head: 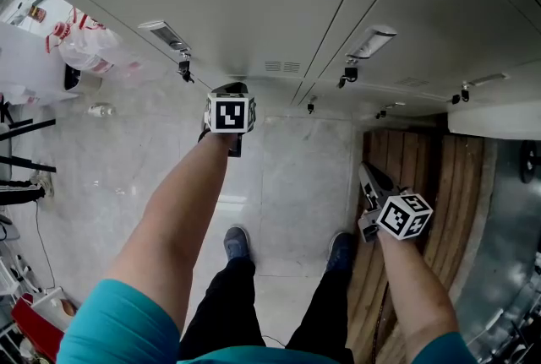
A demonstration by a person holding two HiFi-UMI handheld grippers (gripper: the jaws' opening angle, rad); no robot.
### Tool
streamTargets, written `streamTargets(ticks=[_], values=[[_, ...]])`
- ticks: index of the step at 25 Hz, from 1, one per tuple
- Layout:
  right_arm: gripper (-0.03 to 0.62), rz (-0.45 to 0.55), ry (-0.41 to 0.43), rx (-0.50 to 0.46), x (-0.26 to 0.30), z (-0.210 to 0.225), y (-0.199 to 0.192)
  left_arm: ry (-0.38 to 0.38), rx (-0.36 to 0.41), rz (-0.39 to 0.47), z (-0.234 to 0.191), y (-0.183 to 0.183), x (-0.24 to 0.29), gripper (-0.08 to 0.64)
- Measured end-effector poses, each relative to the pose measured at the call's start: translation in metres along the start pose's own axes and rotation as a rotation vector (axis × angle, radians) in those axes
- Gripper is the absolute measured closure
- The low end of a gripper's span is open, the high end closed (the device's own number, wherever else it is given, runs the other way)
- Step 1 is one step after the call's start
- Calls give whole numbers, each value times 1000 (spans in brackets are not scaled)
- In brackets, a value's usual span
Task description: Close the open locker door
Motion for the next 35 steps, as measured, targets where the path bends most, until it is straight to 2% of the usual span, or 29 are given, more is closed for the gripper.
streamTargets(ticks=[7,14,18,25,32,35], values=[[601,-6,28,-17,-8,-11,9,11,-30,-16,2,-8,-35,560],[601,21,61,-57,-30,-33,44,-43,-101,46,34,5,-109,560],[601,43,72,-87,-54,-49,74,-54,-111,89,52,25,-155,560],[601,120,104,-142,-93,-72,147,-72,-72,210,79,99,-222,560],[601,165,75,-273,-163,-120,234,-127,-23,328,119,189,-320,560],[601,204,63,-300,-193,-144,279,-145,11,372,135,229,-362,560]])
Point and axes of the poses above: the fingertips, and each gripper's own axes: x forward along the fingers, z to its right, y out of its top, the point moved 7 cm from there along -x, backward along the fingers, and after that the axes turned 9 degrees about z, right-handed, at the moved point
